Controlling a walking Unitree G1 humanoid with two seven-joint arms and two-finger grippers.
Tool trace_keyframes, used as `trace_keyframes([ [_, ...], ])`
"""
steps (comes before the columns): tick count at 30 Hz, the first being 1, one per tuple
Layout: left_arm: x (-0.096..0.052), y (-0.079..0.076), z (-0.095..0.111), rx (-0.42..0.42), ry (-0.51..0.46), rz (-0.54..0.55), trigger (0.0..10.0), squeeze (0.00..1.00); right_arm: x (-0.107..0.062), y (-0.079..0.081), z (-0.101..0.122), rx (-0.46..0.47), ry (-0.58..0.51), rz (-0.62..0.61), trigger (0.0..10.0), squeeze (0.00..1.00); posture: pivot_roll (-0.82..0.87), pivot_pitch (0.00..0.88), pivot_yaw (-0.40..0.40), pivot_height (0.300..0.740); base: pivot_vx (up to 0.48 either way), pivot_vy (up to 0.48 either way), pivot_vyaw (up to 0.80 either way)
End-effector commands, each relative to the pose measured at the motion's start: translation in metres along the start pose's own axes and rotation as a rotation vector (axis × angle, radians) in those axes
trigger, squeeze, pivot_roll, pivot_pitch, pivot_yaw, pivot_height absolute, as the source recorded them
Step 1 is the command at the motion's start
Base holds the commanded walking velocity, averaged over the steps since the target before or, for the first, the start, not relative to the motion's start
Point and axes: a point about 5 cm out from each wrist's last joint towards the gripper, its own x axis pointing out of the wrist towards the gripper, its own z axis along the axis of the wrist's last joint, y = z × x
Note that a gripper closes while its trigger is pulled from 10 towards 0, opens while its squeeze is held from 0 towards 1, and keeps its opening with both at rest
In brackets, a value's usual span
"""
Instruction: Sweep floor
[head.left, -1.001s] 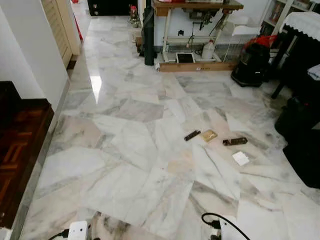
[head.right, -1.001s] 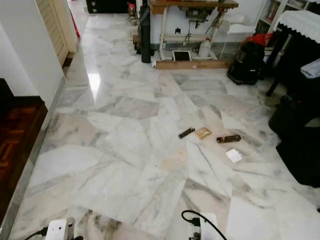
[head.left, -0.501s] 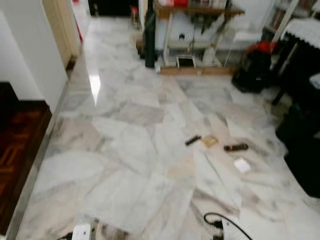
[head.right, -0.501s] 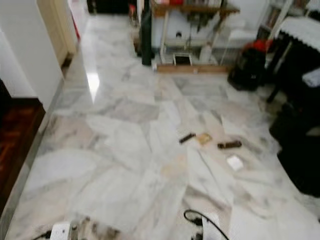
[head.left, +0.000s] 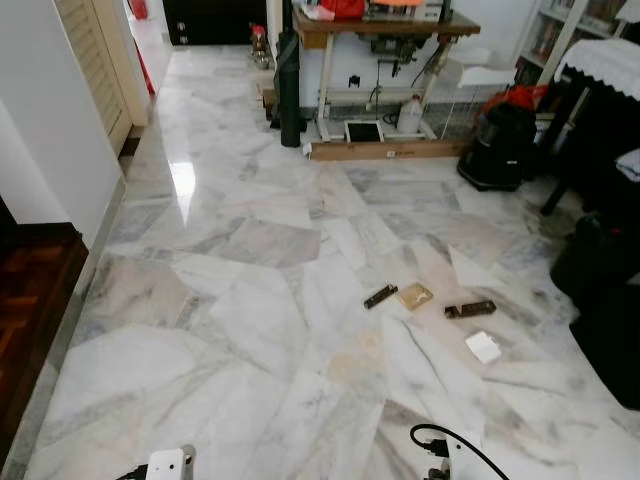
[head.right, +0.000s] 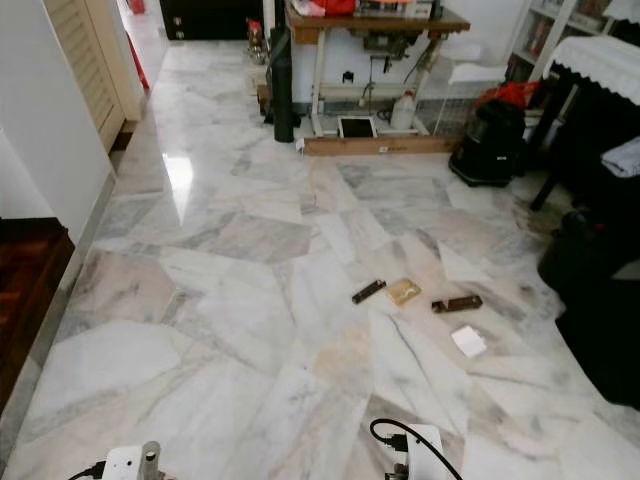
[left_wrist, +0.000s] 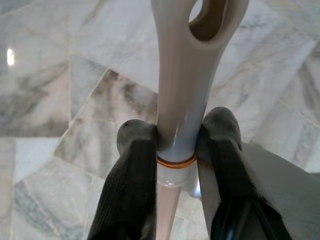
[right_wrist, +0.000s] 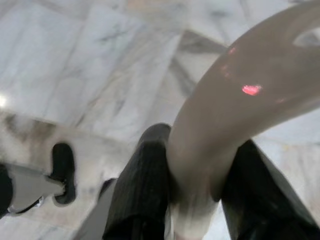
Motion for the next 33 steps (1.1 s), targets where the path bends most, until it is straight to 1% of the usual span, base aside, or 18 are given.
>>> trace_keyframes([
  [1, 0.0003, -0.0028, 0.0005, -0.002, -0.005, -0.015, 10.0, 0.0, 0.0005, -0.0015, 0.0071, -0.005, -0.029, -0.002, 10.0, 0.0, 0.06, 0.028, -0.045, 0.74, 0.3, 0.0, 0.0],
  [12, 0.0008, -0.008, 0.0009, 0.002, -0.01, -0.03, 10.0, 0.0, -0.0002, -0.0048, 0.0055, -0.007, -0.029, -0.003, 10.0, 0.0, 0.06, 0.025, -0.049, 0.74, 0.303, 0.0, 0.0],
  [21, 0.0011, -0.0112, 0.0011, -0.008, -0.014, -0.032, 10.0, 0.0, -0.0005, -0.0071, 0.0051, -0.009, -0.028, -0.005, 10.0, 0.0, 0.06, 0.04, -0.055, 0.74, 0.302, 0.0, 0.0],
  [33, 0.0007, -0.0116, -0.0014, -0.014, -0.005, -0.032, 10.0, 0.0, -0.0006, -0.0089, 0.0054, -0.009, -0.025, -0.011, 10.0, 0.0, 0.06, 0.05, -0.056, 0.74, 0.306, 0.0, 0.0],
])
